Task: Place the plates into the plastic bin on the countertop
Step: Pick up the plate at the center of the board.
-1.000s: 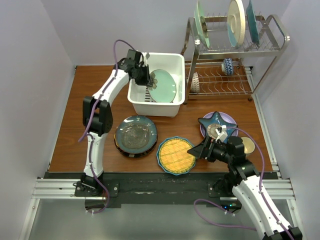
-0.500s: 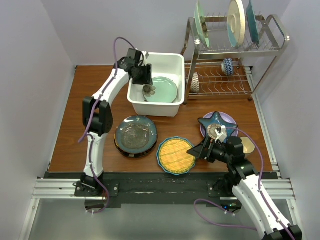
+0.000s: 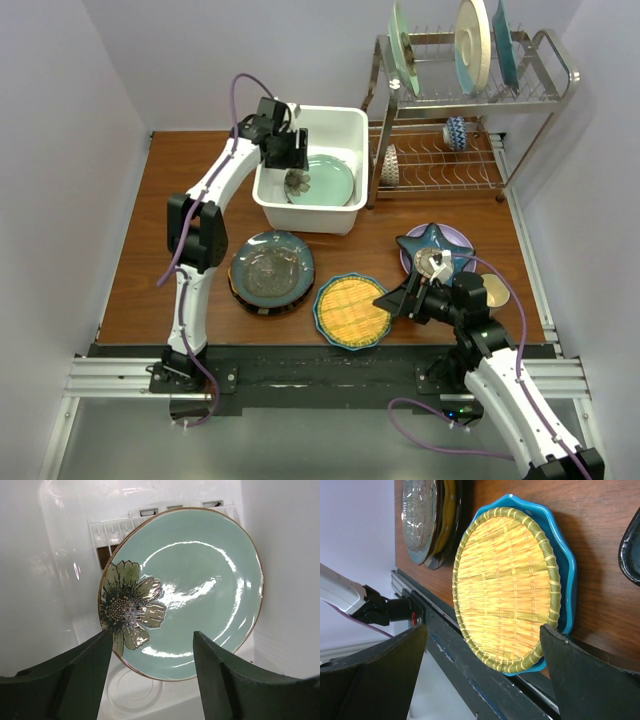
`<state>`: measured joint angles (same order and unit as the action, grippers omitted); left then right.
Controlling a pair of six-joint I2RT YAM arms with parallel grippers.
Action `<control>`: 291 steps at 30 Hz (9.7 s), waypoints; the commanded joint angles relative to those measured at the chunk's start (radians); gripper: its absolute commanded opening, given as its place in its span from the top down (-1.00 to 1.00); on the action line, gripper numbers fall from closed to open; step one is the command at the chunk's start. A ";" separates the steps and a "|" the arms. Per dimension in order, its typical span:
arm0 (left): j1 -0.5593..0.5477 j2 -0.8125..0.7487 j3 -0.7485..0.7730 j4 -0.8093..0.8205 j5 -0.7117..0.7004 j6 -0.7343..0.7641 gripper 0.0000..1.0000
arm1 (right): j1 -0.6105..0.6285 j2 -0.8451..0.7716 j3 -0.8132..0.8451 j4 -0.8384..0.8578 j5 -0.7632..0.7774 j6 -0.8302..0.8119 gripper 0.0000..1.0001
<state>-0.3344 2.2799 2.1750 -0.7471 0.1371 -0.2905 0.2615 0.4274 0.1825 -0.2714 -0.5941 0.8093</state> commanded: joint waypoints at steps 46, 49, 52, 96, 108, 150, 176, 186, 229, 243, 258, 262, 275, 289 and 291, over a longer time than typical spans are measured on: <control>-0.100 -0.878 -0.869 0.285 0.299 -0.114 -0.44 | -0.002 0.017 -0.025 0.041 -0.009 0.001 -0.97; -0.129 -0.907 -0.922 0.285 0.282 -0.122 -0.44 | -0.002 0.010 -0.020 0.026 -0.006 -0.005 -0.97; -0.152 -0.942 -0.987 0.296 0.272 -0.136 -0.44 | -0.001 0.001 -0.011 -0.008 0.008 -0.019 -0.97; -0.388 -0.993 -1.406 0.532 0.291 -0.300 -0.36 | -0.001 0.109 0.023 0.004 0.036 -0.038 -0.36; -0.422 -0.933 -1.413 0.546 0.271 -0.297 -0.36 | -0.001 0.142 0.006 0.054 0.019 -0.032 -0.37; -0.519 -0.757 -1.459 0.598 0.193 -0.314 -0.34 | -0.001 0.205 -0.052 0.097 0.080 -0.085 -0.25; -0.563 -0.705 -1.388 0.626 0.214 -0.320 -0.34 | 0.030 0.284 -0.020 0.086 0.162 -0.096 -0.22; -0.569 -0.668 -1.357 0.620 0.217 -0.309 -0.33 | 0.031 0.199 0.003 0.130 0.001 -0.105 0.05; -0.471 -1.157 -1.228 0.351 -0.068 -0.231 -0.72 | 0.031 0.088 0.173 0.167 -0.102 -0.073 1.00; -0.305 -1.234 -1.344 0.568 0.392 -0.263 -0.66 | 0.031 0.083 0.183 0.368 -0.171 0.017 1.00; -0.302 -1.189 -1.374 0.591 0.470 -0.259 -0.56 | 0.033 0.134 0.258 0.405 -0.193 0.004 1.00; -0.302 -1.171 -1.379 0.601 0.498 -0.257 -0.53 | 0.031 0.137 0.259 0.417 -0.193 0.005 1.00; -0.302 -1.146 -1.377 0.601 0.515 -0.254 0.73 | 0.030 0.145 0.264 0.373 -0.170 -0.027 1.00; -0.302 -1.154 -1.382 0.604 0.503 -0.259 1.00 | 0.031 0.151 0.279 0.295 -0.136 -0.078 -0.62; -0.302 -1.157 -1.382 0.606 0.498 -0.260 1.00 | 0.031 0.145 0.282 0.275 -0.130 -0.088 -0.72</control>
<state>-0.6353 1.1355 0.7872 -0.1871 0.6323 -0.5564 0.2882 0.5884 0.4141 0.0246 -0.7441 0.7441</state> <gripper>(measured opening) 0.092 0.825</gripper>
